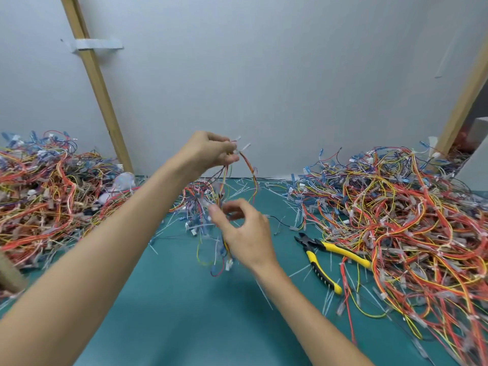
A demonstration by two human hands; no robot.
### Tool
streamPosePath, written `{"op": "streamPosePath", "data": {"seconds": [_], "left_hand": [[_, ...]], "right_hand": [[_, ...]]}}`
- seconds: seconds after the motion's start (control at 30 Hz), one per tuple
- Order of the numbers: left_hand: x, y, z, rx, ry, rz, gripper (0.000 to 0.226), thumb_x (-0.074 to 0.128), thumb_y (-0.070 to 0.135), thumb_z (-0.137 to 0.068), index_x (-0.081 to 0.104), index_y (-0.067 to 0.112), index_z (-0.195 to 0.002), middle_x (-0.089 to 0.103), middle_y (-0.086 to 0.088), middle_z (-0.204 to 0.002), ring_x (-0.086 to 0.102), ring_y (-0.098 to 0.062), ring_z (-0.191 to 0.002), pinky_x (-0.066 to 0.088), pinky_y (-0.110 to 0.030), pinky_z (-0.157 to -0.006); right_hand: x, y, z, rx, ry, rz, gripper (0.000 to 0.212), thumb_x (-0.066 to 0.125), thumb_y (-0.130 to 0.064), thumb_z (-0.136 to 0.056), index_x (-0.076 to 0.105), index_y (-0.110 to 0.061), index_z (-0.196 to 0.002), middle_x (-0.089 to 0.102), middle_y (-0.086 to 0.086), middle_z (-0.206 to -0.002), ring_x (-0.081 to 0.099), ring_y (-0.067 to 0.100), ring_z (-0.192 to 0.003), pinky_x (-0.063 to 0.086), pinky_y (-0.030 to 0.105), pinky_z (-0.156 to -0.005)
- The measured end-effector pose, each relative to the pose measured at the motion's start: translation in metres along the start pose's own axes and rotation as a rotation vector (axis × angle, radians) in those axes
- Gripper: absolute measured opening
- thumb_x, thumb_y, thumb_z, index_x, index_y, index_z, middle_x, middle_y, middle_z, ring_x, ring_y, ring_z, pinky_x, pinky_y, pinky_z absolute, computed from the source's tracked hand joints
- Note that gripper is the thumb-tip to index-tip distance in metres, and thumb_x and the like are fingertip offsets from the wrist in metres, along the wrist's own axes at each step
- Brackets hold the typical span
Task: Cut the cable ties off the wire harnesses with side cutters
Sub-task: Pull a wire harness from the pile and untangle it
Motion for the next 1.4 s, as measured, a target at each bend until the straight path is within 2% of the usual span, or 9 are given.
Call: {"op": "streamPosePath", "data": {"seconds": [0.13,0.3,0.47,0.57,0.8,0.93,1.1,1.27,1.4], "left_hand": [[0.013,-0.009,0.009,-0.035,-0.007,0.27,0.028,0.057,-0.003,-0.093,0.051,-0.008,-0.119,0.062,-0.012,-0.089,0.069,-0.01,-0.055,0.057,-0.015,-0.063],[0.018,-0.004,0.021,-0.038,-0.091,0.486,0.034,0.053,-0.006,-0.094,0.047,-0.009,-0.127,0.062,-0.015,-0.09,0.069,-0.024,-0.08,0.061,-0.028,-0.069],[-0.002,0.014,0.024,0.189,-0.199,0.182,0.033,0.05,0.019,-0.1,0.052,0.012,-0.132,0.065,-0.006,-0.122,0.065,-0.017,-0.109,0.056,-0.029,-0.084],[-0.011,0.019,0.031,0.297,-0.199,0.059,0.031,0.046,0.026,-0.102,0.051,0.02,-0.132,0.067,-0.001,-0.122,0.064,-0.011,-0.112,0.052,-0.024,-0.084],[-0.021,0.01,0.045,0.525,0.004,-0.272,0.045,0.055,0.006,-0.096,0.049,0.022,-0.137,0.062,0.0,-0.125,0.06,-0.009,-0.105,0.048,-0.017,-0.082],[-0.01,-0.011,0.038,0.453,-0.047,-0.554,0.059,0.057,0.02,-0.095,0.032,0.037,-0.146,0.045,0.01,-0.139,0.048,-0.01,-0.12,0.041,-0.031,-0.099],[-0.002,-0.038,0.023,0.287,-0.228,-0.51,0.033,0.052,0.036,-0.098,0.048,0.033,-0.131,0.061,0.003,-0.128,0.061,-0.002,-0.107,0.048,-0.023,-0.094],[-0.006,-0.056,0.011,0.314,-0.308,-0.535,0.049,0.064,0.02,-0.093,0.041,0.036,-0.133,0.057,0.007,-0.117,0.058,-0.009,-0.109,0.048,-0.029,-0.094],[-0.01,-0.067,-0.003,0.321,-0.169,-0.698,0.05,0.065,0.013,-0.091,0.047,0.023,-0.136,0.054,0.007,-0.103,0.059,-0.018,-0.101,0.047,-0.035,-0.093]], "right_hand": [[0.008,-0.007,-0.01,0.144,-0.072,-0.022,0.047,0.071,-0.064,-0.073,0.041,-0.046,-0.103,0.065,-0.017,-0.089,0.065,0.008,-0.086,0.048,0.03,-0.083],[-0.011,-0.006,-0.026,0.129,-0.108,-0.01,0.026,0.072,-0.022,-0.086,0.057,-0.033,-0.104,0.072,-0.004,-0.081,0.07,0.022,-0.082,0.053,0.041,-0.087],[-0.054,-0.022,-0.042,0.068,0.026,-0.227,0.035,0.046,0.002,-0.096,0.062,-0.028,-0.101,0.069,0.003,-0.097,0.062,-0.002,-0.068,0.049,0.019,-0.064],[-0.08,-0.04,-0.046,0.02,0.063,-0.277,0.04,0.04,0.005,-0.097,0.066,-0.023,-0.107,0.067,-0.002,-0.103,0.057,-0.003,-0.066,0.044,0.011,-0.057],[-0.111,-0.068,-0.043,-0.064,0.046,-0.239,0.04,0.039,0.004,-0.094,0.071,-0.019,-0.098,0.066,-0.02,-0.074,0.05,-0.001,-0.061,0.042,0.012,-0.055],[-0.123,-0.079,-0.041,-0.115,0.018,-0.24,0.042,0.04,0.0,-0.092,0.075,-0.024,-0.093,0.069,-0.009,-0.087,0.052,0.004,-0.065,0.043,0.022,-0.063],[-0.131,-0.078,-0.04,-0.093,0.053,-0.274,0.041,0.04,-0.002,-0.094,0.076,-0.022,-0.096,0.063,0.004,-0.088,0.05,0.006,-0.063,0.041,0.021,-0.06],[-0.131,-0.077,-0.039,-0.064,0.066,-0.359,0.042,0.039,-0.001,-0.094,0.076,-0.02,-0.097,0.062,0.003,-0.082,0.049,0.006,-0.061,0.038,0.016,-0.053],[-0.13,-0.08,-0.038,-0.078,0.031,-0.439,0.046,0.039,0.001,-0.092,0.078,-0.022,-0.087,0.063,0.008,-0.093,0.048,0.007,-0.061,0.036,0.019,-0.054]]}}
Point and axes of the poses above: each hand's wrist, its own z-axis away from the middle knuckle, its own x-axis out of the palm, y = z × x, the point moved 6 cm from there along -z, towards the middle knuckle
